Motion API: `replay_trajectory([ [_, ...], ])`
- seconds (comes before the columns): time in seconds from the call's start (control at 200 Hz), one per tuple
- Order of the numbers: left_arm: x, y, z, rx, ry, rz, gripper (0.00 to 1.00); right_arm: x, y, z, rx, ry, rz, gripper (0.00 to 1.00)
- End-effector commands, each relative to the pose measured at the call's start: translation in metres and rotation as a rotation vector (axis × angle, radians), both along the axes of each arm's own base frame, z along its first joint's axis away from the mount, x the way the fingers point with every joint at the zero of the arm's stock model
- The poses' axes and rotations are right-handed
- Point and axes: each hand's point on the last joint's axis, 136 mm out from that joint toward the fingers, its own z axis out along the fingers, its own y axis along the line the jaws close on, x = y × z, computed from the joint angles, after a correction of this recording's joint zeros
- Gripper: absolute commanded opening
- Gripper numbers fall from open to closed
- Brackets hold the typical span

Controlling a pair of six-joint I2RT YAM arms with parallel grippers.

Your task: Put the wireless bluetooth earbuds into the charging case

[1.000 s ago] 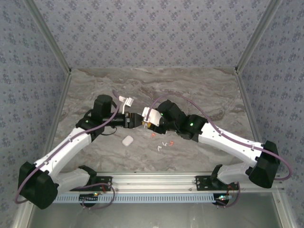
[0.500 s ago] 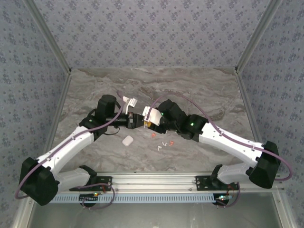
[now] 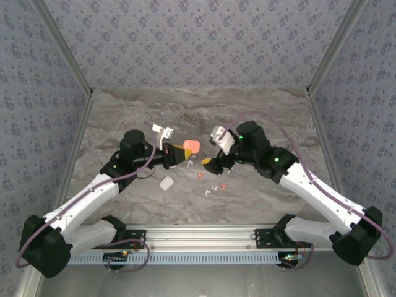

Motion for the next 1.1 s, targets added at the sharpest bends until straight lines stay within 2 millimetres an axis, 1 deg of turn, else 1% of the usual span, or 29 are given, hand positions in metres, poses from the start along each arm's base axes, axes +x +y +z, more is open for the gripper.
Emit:
replay_trajectory([
  [0.0,0.003,-0.001,0.033,-0.054,-0.268,0.027,0.09,-0.015,0.008,0.023,0.235,0.122,0.071,0.95],
  [0.1,-0.006,-0.006,0.038,-0.061,-0.389,0.009,0.08,-0.009,0.006,0.03,0.327,0.142,0.043,0.95],
  [0.18,-0.011,-0.009,0.037,-0.044,-0.459,0.002,0.04,-0.004,0.006,0.031,0.351,0.14,0.02,0.94],
  [0.26,-0.013,-0.01,0.037,-0.038,-0.494,0.003,0.01,0.002,0.004,0.031,0.36,0.13,-0.012,0.91],
  [0.555,-0.019,-0.013,0.036,-0.04,-0.512,-0.025,0.0,0.017,0.01,0.035,0.381,0.121,-0.044,0.83],
  [0.74,-0.021,-0.014,0.036,-0.04,-0.517,-0.034,0.0,0.025,0.012,0.034,0.37,0.117,-0.062,0.81],
  [1.094,-0.024,-0.015,0.032,-0.025,-0.524,-0.053,0.0,0.039,0.012,0.042,0.371,0.116,-0.089,0.81],
])
